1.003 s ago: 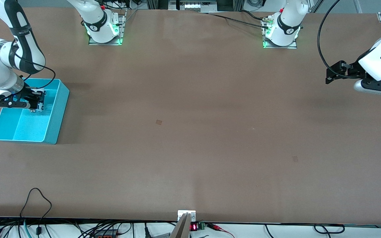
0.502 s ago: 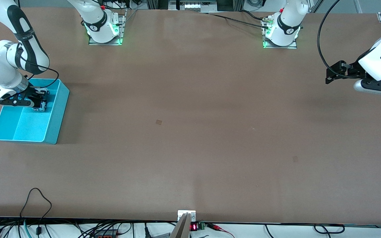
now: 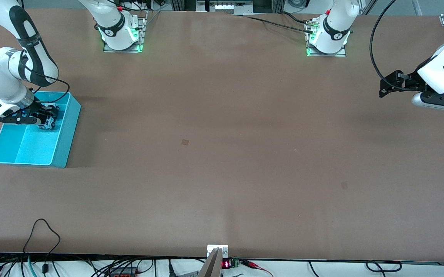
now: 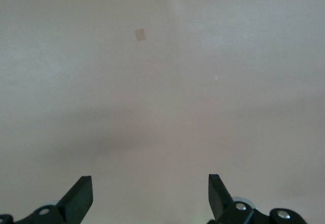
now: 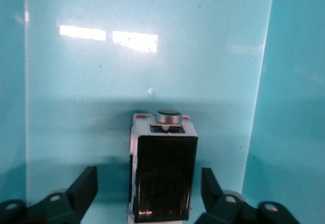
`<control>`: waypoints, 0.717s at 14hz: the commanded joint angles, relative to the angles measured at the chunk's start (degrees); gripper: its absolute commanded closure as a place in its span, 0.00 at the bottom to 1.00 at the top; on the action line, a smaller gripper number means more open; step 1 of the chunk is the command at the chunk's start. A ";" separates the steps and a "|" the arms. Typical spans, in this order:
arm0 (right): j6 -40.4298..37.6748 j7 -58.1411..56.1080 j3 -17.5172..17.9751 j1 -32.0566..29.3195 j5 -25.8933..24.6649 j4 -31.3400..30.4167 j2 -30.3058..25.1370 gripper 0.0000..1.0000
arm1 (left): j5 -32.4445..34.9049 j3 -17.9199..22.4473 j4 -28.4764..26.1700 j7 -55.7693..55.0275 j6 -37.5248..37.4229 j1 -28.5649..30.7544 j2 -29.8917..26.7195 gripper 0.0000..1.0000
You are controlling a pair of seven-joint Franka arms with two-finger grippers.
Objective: Wind and store white jeep toy
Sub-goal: 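Lower the held jeep into the cyan bin with the right gripper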
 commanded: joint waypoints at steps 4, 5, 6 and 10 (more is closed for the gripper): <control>-4.15 -3.87 0.29 1.94 -0.34 0.49 -6.49 0.00 | 0.40 -0.05 0.55 -0.55 -1.22 -0.21 -0.59 0.00; -7.39 -3.87 0.46 2.82 -0.34 1.72 -7.64 0.00 | 0.40 -0.13 0.64 -0.55 -1.22 -0.21 -0.59 0.00; -10.12 -3.87 0.55 3.27 -0.25 2.69 -8.78 0.00 | 0.40 -0.14 0.55 -0.55 -1.22 -0.21 -0.59 0.00; -23.19 -3.87 0.99 7.12 0.71 10.58 -11.16 0.00 | 0.40 -0.13 0.64 -0.55 -1.22 -0.21 -0.59 0.00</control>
